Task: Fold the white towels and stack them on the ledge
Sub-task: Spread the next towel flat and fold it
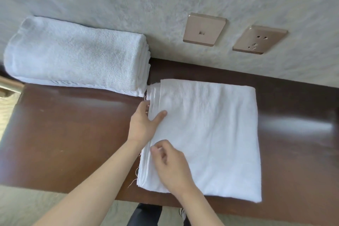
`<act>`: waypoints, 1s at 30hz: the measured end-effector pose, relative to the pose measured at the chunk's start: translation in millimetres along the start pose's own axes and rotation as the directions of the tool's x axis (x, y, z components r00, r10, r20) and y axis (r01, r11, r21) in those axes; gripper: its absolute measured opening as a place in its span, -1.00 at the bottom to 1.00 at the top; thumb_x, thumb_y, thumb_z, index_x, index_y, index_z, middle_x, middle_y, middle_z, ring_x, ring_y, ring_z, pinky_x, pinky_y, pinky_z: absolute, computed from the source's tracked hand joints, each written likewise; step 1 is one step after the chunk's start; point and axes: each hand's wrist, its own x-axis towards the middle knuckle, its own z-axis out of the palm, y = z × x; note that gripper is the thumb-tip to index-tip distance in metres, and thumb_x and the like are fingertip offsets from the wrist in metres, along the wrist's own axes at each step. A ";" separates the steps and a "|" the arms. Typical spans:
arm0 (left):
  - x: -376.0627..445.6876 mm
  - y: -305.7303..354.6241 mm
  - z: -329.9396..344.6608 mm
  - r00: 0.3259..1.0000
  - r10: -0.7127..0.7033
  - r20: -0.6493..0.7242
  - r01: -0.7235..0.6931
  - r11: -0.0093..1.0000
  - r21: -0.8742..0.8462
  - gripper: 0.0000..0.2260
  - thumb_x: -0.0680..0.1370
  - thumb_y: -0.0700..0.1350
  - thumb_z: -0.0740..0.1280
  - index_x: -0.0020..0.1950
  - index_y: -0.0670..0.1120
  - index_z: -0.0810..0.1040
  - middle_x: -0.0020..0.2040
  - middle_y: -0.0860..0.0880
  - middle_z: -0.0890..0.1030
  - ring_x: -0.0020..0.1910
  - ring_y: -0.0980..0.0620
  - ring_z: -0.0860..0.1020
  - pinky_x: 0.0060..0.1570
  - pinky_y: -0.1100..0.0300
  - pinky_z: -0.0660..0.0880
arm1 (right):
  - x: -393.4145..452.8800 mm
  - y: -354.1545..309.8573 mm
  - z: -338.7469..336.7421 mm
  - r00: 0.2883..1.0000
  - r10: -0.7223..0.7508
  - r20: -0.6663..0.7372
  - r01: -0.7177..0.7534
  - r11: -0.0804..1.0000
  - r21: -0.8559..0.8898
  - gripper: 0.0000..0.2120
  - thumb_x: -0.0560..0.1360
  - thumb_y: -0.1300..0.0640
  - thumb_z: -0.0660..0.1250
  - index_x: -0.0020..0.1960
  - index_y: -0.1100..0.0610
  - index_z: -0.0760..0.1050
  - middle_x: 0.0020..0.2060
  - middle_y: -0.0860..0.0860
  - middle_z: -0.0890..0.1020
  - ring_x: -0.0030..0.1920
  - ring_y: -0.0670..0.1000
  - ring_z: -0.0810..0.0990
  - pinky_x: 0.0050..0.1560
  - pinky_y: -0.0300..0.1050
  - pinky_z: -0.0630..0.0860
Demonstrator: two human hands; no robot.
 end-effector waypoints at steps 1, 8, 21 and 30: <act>-12.4 -6.4 -0.9 1.000 -0.003 -0.003 0.003 1.000 -0.002 -0.59 0.44 0.14 0.51 0.19 0.10 0.46 -0.03 0.21 0.60 -0.05 0.30 0.56 -0.18 0.48 0.40 | -1.0 6.2 -11.3 0.999 0.002 -0.051 -0.001 1.000 0.018 -0.73 0.54 -0.30 0.11 -0.01 -0.14 0.41 -0.25 -0.26 0.57 -0.24 -0.20 0.55 -0.30 -0.32 0.39; -88.4 -40.8 -15.9 0.993 -0.108 0.053 0.102 0.990 0.099 -0.57 0.46 0.12 0.50 0.23 0.11 0.42 -0.13 0.15 0.61 -0.14 0.34 0.55 -0.28 0.48 0.45 | 8.4 54.7 -89.0 0.884 -0.326 -0.335 0.126 0.856 -0.501 -0.80 0.50 0.25 0.40 0.11 0.15 0.60 -0.07 0.00 0.61 -0.05 0.09 0.58 0.03 0.01 0.49; -155.0 -66.0 -5.1 0.970 -0.238 -0.055 0.244 0.950 0.195 -0.70 0.52 0.12 0.42 -0.12 -0.11 0.52 -0.18 -0.12 0.59 -0.22 -0.08 0.52 -0.29 0.20 0.40 | 66.2 79.6 -149.7 0.929 -0.349 0.121 0.304 0.538 -0.787 -0.32 0.55 -0.36 0.05 0.61 -0.13 0.09 0.62 0.03 0.05 0.62 0.11 -0.08 0.58 0.20 -0.09; -172.1 -60.0 16.4 0.932 -0.259 -0.255 0.282 0.958 0.058 -0.90 0.58 0.01 0.38 -0.09 0.06 0.51 -0.06 0.02 0.55 -0.05 0.06 0.51 -0.18 0.22 0.41 | 76.8 90.7 -149.8 0.969 -0.194 0.152 0.233 0.526 -0.818 -0.21 0.47 -0.51 -0.27 0.56 -0.19 -0.42 0.56 -0.11 -0.41 0.54 0.04 -0.46 0.51 0.25 -0.38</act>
